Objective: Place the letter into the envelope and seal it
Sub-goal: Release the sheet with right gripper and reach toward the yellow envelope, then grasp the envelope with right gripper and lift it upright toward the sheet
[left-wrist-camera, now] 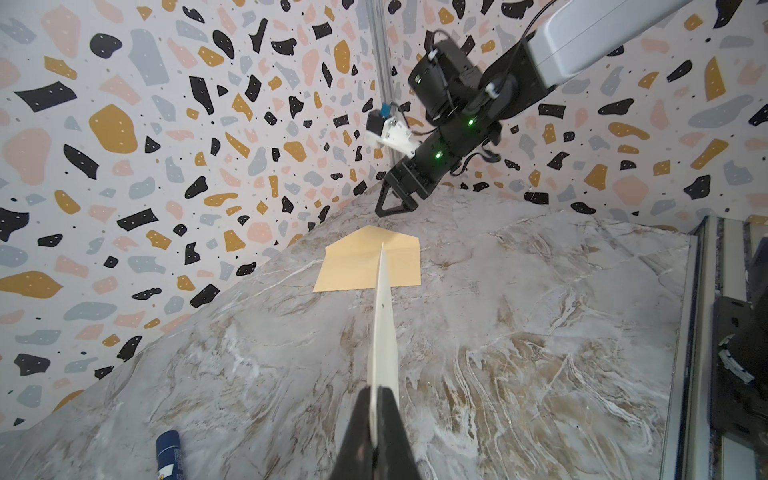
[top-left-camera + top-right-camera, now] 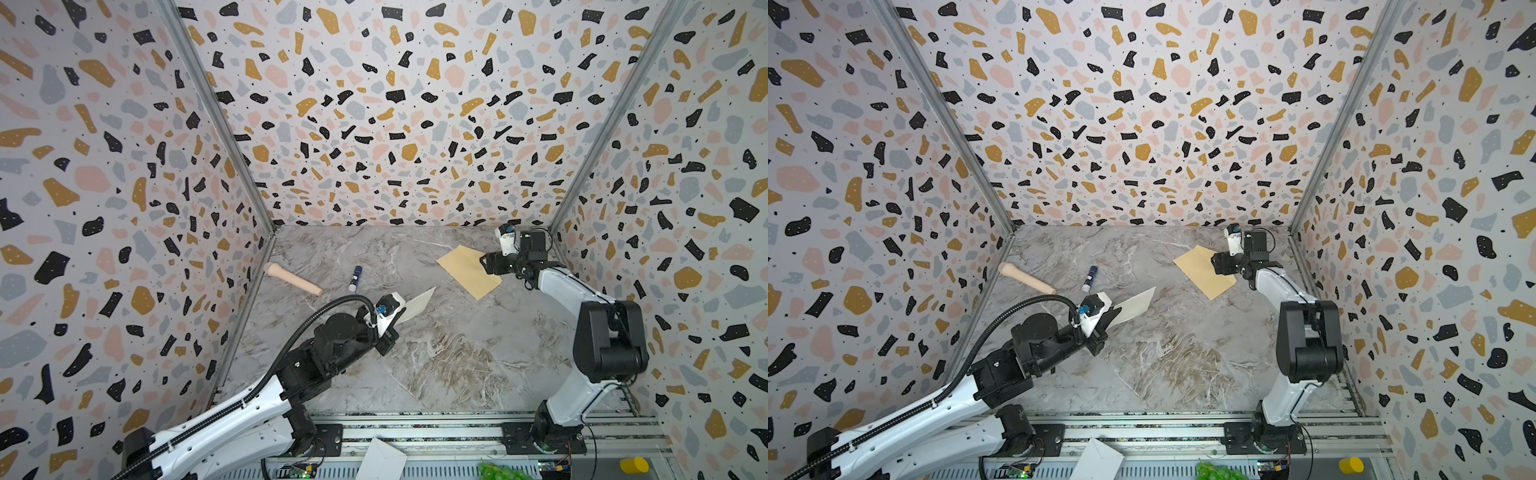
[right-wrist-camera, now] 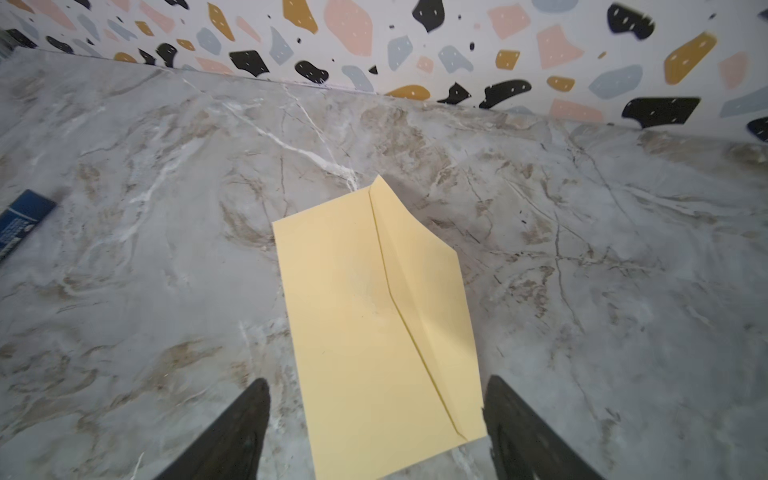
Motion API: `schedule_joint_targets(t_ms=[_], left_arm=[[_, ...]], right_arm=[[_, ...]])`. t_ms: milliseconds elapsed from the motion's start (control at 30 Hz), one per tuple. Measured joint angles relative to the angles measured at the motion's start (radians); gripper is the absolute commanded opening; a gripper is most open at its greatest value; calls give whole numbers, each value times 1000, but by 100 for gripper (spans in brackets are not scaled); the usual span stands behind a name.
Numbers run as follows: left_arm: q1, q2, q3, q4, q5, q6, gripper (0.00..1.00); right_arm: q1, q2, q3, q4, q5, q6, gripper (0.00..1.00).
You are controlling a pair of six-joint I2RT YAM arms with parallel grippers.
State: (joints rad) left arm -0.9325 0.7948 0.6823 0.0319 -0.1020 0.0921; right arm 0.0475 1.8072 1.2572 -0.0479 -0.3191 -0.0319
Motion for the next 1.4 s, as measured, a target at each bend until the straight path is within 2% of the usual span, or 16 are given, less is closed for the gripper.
schedule_joint_targets(t_ms=[233, 467, 567, 633, 700, 867, 967, 1233, 1400], left_arm=[[0, -5, -4, 0, 16, -17, 0], [0, 18, -4, 1, 32, -23, 0], [0, 31, -4, 0, 37, -27, 0], [0, 35, -4, 0, 38, -30, 0], [0, 35, -4, 0, 38, -33, 0], [0, 35, -4, 0, 37, -51, 0], [0, 37, -4, 3, 36, -66, 0], [0, 40, -4, 46, 8, -158, 0], [0, 19, -4, 93, -69, -274, 0]], right_arm=[[-58, 286, 224, -66, -89, -5, 75], [-75, 455, 369, -112, -173, -11, 64], [-75, 488, 418, -119, -208, -3, 51], [-75, 512, 453, -123, -230, -1, 35], [-75, 532, 471, -126, -250, 6, 23], [-74, 537, 461, -122, -314, 40, 14], [-74, 500, 378, -56, -334, 93, 0], [-66, 206, -63, 187, -343, 346, 0], [4, -45, -356, 356, -296, 512, 0]])
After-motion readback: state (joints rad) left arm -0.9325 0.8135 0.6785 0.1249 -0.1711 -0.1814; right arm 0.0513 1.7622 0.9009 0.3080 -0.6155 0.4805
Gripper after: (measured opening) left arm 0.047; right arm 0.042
